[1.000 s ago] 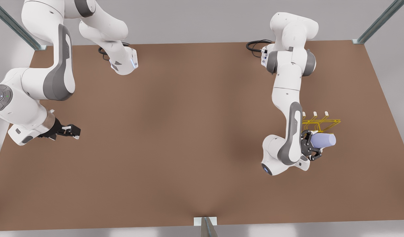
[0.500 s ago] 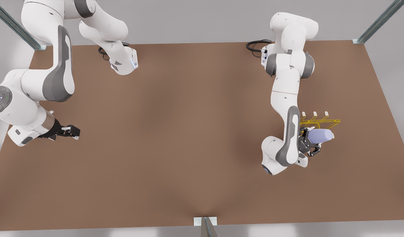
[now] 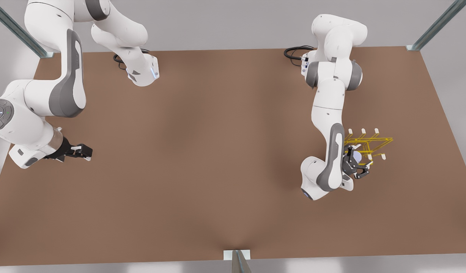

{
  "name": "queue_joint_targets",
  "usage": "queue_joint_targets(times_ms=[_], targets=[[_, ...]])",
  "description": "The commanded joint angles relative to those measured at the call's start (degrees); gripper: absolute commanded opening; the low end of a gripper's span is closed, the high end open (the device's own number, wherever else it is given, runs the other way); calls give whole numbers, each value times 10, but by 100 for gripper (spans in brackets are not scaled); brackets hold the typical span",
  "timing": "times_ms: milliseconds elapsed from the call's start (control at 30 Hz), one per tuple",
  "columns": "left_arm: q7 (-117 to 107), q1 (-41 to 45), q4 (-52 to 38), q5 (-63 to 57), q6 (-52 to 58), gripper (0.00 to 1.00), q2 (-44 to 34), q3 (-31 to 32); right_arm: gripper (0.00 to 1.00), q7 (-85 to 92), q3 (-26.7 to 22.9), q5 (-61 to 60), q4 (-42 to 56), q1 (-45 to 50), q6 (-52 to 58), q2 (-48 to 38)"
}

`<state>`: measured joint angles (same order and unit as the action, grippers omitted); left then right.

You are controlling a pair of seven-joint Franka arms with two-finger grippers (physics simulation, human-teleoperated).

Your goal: Place the cup on the cup holder

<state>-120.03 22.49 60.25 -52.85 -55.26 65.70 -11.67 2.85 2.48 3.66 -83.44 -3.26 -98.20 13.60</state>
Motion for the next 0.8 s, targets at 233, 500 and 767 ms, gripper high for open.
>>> queue_joint_targets(times_ms=[233, 500, 767], targets=[[153, 39, -95, 458, -136, 100, -289, 179, 100, 1, 0, 0, 0, 0, 0, -1], [1175, -160, 147, 553, -302, 100, -457, 153, 100, 0, 0, 0, 0, 0, 0, -1], [1172, -155, 104, 558, -316, 100, -392, 154, 100, -6, 0, 3, 7, 4, 2, -2]])
